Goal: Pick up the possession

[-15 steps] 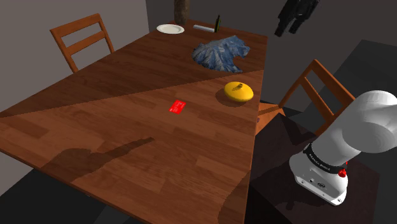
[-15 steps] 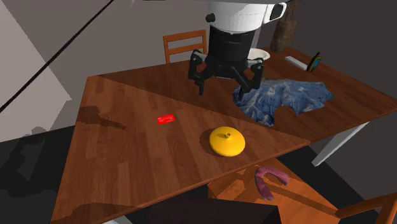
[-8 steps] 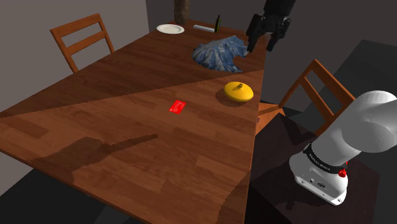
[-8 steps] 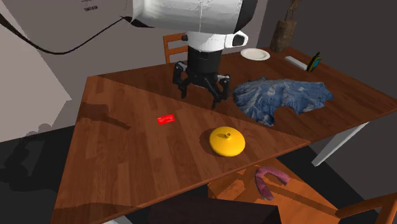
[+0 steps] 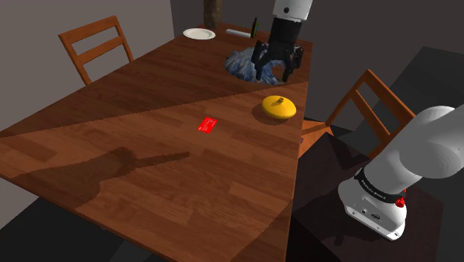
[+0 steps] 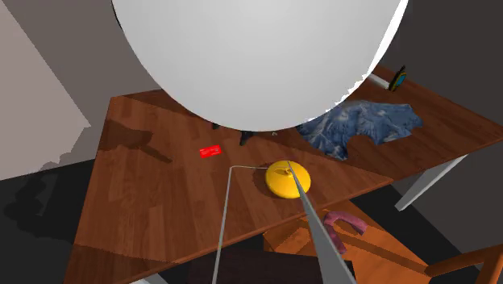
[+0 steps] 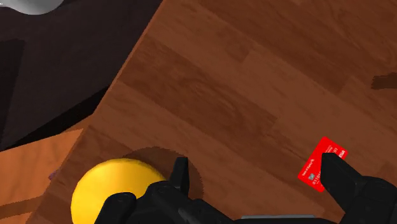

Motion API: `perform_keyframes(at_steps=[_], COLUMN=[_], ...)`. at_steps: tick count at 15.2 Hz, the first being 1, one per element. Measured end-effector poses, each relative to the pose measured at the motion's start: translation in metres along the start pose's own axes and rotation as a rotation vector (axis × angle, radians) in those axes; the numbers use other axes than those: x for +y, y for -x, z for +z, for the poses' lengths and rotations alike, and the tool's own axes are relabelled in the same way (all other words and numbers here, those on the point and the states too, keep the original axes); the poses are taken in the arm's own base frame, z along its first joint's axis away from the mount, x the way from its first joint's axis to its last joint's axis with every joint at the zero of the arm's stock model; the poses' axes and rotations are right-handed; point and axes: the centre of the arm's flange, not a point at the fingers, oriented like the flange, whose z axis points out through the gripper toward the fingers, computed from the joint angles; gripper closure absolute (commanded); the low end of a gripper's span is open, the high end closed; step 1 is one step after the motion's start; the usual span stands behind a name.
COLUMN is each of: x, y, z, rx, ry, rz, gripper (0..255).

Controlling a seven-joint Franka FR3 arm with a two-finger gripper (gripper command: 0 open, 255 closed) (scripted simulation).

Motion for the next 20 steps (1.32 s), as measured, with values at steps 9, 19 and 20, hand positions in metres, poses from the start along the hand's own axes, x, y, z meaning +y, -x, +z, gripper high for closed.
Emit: perform_keyframes(at_steps=[9, 19, 20], x=[-0.069, -0.135, -0.141], y=[-0.052, -0.114, -0.121], z=[0.085, 0.184, 0.195], rx=[-0.150, -0.317, -0.333], ry=[-0.051, -0.108, -0.114], rz=[0.247, 0.522, 0.550], gripper=[0, 0, 0])
